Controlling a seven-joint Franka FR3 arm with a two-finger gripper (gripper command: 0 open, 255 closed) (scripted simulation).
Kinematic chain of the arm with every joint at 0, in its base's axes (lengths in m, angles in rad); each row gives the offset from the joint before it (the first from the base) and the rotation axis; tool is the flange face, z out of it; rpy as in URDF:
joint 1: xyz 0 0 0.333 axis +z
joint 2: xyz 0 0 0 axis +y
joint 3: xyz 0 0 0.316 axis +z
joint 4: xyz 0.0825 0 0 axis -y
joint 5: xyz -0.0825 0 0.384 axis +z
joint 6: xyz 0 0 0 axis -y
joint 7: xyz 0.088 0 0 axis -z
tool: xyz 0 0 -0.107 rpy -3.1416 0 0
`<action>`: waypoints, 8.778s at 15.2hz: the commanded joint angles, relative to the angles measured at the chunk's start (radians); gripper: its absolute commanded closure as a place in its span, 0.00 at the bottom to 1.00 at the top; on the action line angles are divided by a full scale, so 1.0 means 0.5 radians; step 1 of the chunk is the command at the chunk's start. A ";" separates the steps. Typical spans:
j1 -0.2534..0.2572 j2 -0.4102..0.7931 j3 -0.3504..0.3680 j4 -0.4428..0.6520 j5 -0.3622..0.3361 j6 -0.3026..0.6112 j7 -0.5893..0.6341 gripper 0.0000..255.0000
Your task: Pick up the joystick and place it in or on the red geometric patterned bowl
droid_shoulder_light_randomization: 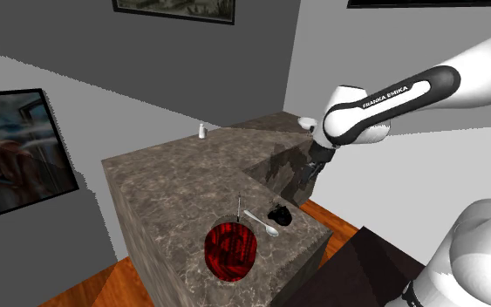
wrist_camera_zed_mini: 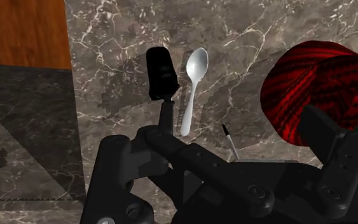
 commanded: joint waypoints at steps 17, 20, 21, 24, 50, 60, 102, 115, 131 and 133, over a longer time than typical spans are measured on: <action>-0.075 1.455 0.106 0.470 0.883 0.841 -0.978 0.00; -0.113 1.548 0.165 0.506 0.950 0.901 -1.032 0.00; -0.127 1.580 0.185 0.519 0.970 0.921 -1.049 0.00; -0.162 1.660 0.236 0.553 1.018 0.971 -1.090 0.00; -0.017 1.387 0.054 0.458 0.821 0.787 -0.903 1.00; 0.094 1.094 -0.111 0.399 0.544 0.571 -0.669 1.00; 0.759 1.124 0.343 0.739 0.063 0.433 0.885 1.00; 0.744 1.327 0.368 0.737 0.114 0.637 0.834 1.00; 0.750 1.080 0.337 0.702 0.065 0.424 0.870 0.00; 0.750 1.080 0.337 0.703 0.065 0.424 0.870 0.00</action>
